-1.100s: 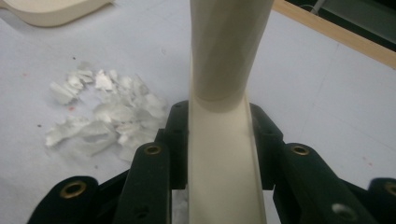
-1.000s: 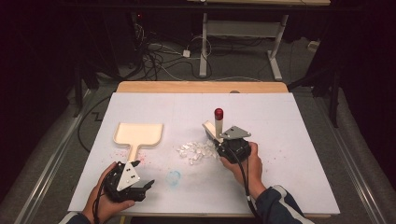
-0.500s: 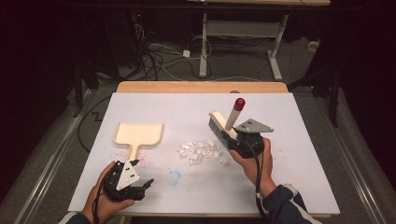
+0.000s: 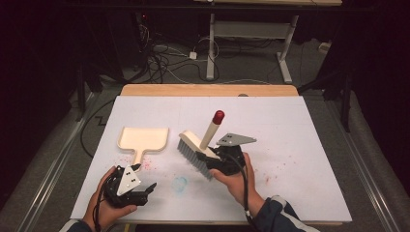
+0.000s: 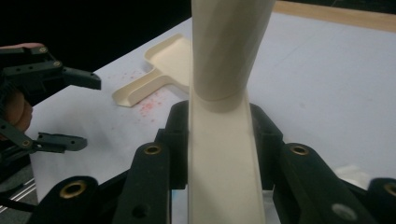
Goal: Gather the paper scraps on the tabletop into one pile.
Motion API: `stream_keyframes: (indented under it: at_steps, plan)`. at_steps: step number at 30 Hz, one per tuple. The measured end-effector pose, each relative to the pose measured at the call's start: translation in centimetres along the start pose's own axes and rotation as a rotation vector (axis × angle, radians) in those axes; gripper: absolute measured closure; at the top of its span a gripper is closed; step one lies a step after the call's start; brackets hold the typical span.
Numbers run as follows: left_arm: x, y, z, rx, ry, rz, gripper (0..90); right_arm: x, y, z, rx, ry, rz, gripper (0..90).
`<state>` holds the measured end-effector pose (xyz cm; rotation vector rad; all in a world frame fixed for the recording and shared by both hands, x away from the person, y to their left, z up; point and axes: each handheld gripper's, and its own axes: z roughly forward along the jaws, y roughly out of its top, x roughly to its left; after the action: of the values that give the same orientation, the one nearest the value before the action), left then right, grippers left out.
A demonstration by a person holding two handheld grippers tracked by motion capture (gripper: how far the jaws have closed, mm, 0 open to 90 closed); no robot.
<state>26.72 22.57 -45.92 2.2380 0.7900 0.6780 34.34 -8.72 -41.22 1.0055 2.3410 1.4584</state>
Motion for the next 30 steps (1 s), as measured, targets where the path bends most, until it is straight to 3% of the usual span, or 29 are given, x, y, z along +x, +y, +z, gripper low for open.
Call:
stream_keyframes:
  at_steps: [3, 8, 12, 15, 22, 30]
  plan:
    - [0.0, -0.1, 0.0, 0.003, -0.001, -0.002, 20.5, 1.0, -0.4, 1.6, 0.017, 0.023, 0.005, 67.6]
    - [0.0, -0.1, 0.1, 0.005, -0.007, 0.001, 20.4, 1.6, -1.5, 3.8, 0.036, 0.033, 0.053, 67.7]
    - [0.0, -0.1, 0.2, 0.008, -0.012, 0.003, 20.5, 1.3, -1.7, 4.7, 0.035, -0.012, 0.044, 67.7]
    - [-0.1, -0.1, 0.3, 0.010, -0.017, 0.005, 20.4, 0.4, -1.9, 4.6, 0.039, -0.072, 0.035, 67.6]
    - [-0.2, -0.1, 0.4, 0.017, -0.025, 0.006, 20.5, -2.2, -2.6, 3.4, 0.051, -0.117, 0.108, 67.4]
    - [-0.4, 0.0, 0.5, 0.022, -0.031, 0.013, 20.5, -3.6, -3.2, 0.9, 0.047, -0.154, 0.154, 67.5]
